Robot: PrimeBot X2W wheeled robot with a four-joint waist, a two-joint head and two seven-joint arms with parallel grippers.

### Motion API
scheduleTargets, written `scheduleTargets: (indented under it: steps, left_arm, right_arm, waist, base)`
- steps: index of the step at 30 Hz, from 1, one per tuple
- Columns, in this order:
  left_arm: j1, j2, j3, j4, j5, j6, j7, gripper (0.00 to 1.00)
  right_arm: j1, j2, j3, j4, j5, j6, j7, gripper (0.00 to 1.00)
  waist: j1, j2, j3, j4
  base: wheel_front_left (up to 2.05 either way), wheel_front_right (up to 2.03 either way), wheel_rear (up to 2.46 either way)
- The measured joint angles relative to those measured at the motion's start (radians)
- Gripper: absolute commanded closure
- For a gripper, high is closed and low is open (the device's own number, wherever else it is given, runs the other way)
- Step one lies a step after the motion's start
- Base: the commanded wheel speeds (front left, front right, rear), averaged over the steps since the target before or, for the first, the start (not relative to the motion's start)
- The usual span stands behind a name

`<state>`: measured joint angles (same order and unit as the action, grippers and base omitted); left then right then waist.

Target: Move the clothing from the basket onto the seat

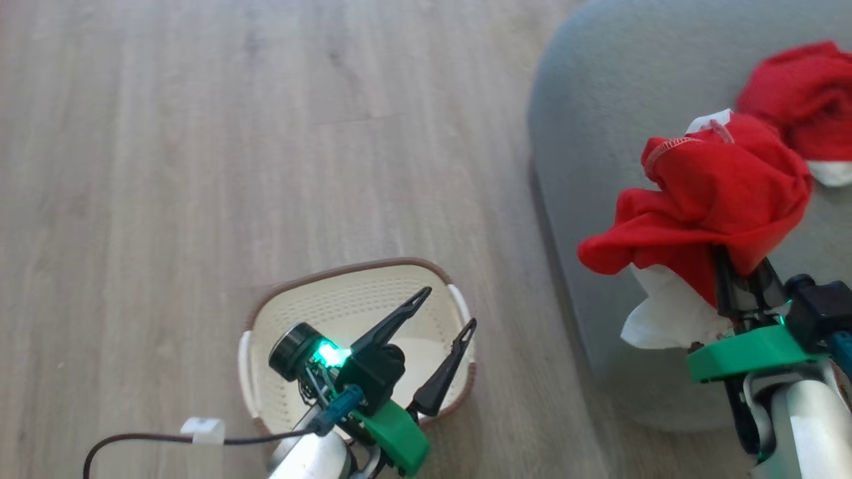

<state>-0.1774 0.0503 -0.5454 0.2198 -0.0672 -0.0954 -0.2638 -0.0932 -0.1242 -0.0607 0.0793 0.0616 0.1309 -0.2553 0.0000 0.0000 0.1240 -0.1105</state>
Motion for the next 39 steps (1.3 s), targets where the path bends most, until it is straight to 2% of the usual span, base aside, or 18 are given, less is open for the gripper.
scheduleTargets:
  steps: [15,25,30,39]
  left_arm:
    - [-0.054,0.006,-0.01,0.006,0.04,-0.021,0.0,0.0]
    - [-0.074,0.021,-0.045,0.023,0.042,-0.026,0.0,0.0]
    - [-0.088,0.024,-0.059,0.027,0.042,-0.026,0.0,0.0]
    - [-0.111,0.024,-0.063,0.024,0.042,-0.034,0.0,0.0]
  right_arm:
    - [-0.025,0.032,-0.046,-0.024,0.002,0.0,0.0,1.0]
    - [-0.025,0.062,-0.071,-0.009,0.012,0.0,0.0,1.0]
    - [-0.025,0.07,-0.079,-0.008,0.019,0.0,0.0,1.0]
    - [-0.043,0.077,-0.122,-0.014,0.028,0.0,0.0,1.0]
  waist:
    - [0.0001,0.0,0.089,-0.247]
    - [0.0001,0.0,0.149,-0.384]
    - [0.0001,0.0,0.167,-0.423]
    - [0.0,0.0,0.183,-0.422]
  base:
    - [0.0,0.0,0.0]
    - [0.0,0.0,0.0]
    - [0.0,0.0,0.0]
    - [0.0,0.0,0.0]
